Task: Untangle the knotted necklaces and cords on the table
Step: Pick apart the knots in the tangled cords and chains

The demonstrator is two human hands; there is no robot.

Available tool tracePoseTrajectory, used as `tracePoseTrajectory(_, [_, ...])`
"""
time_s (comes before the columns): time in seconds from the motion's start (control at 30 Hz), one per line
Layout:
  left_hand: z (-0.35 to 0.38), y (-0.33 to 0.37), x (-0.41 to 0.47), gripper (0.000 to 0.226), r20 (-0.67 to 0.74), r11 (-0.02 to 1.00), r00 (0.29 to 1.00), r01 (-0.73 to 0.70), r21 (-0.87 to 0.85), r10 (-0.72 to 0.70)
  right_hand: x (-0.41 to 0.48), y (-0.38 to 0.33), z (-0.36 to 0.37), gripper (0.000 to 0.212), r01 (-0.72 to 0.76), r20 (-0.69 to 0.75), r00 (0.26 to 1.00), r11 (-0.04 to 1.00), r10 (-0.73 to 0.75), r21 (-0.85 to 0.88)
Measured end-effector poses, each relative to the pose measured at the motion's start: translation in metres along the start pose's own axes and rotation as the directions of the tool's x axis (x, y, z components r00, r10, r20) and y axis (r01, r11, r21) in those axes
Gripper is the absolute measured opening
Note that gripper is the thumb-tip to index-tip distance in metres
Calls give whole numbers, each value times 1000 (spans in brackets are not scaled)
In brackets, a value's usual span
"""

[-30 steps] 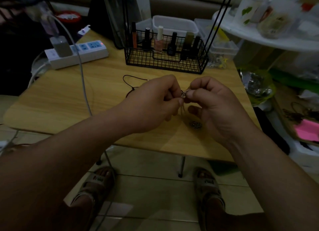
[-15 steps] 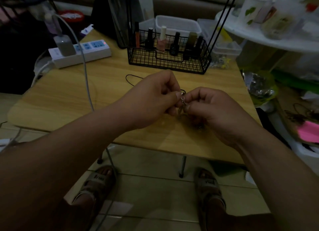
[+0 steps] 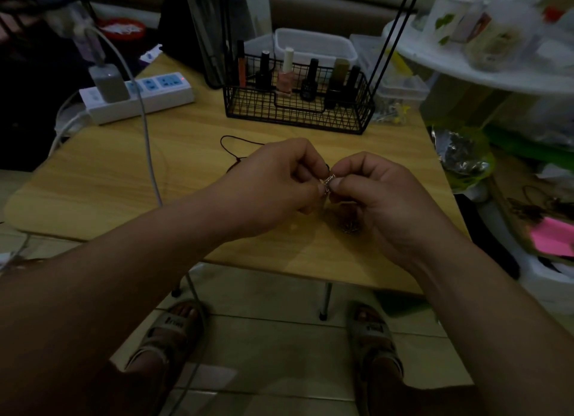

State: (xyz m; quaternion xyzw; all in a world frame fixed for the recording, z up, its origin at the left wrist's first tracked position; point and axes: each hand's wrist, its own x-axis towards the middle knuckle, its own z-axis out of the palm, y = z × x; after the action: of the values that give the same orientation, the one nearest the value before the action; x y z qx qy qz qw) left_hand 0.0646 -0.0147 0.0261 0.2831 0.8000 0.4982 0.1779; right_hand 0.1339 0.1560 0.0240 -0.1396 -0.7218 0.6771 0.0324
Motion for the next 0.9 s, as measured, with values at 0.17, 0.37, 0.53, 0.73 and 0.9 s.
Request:
tracePoseTrajectory(0.17, [-4, 0, -1, 7, 32, 999, 999, 35, 5, -35, 0, 0, 1, 15, 53, -24, 998, 994, -56, -93])
tracePoseTrajectory(0.37, [-8, -2, -1, 3, 24, 998, 999, 29, 63, -30, -2, -6, -5, 20, 75, 29, 997, 973, -71, -218])
tracePoseTrajectory(0.53, [-2, -2, -3, 7, 9, 992, 999, -33, 123, 32, -2, -4, 0, 14, -20, 89, 995, 944, 52, -330])
tracePoseTrajectory(0.73, [-3, -1, -3, 4, -25, 995, 998, -55, 85, 57, 1, -3, -5, 9, -44, 72, 995, 964, 65, -263])
tracePoseTrajectory(0.9, [1, -1, -4, 9, -18, 987, 995, -91, 134, 94, 1, -3, -2, 13, -223, 175, 962, 973, 209, 65])
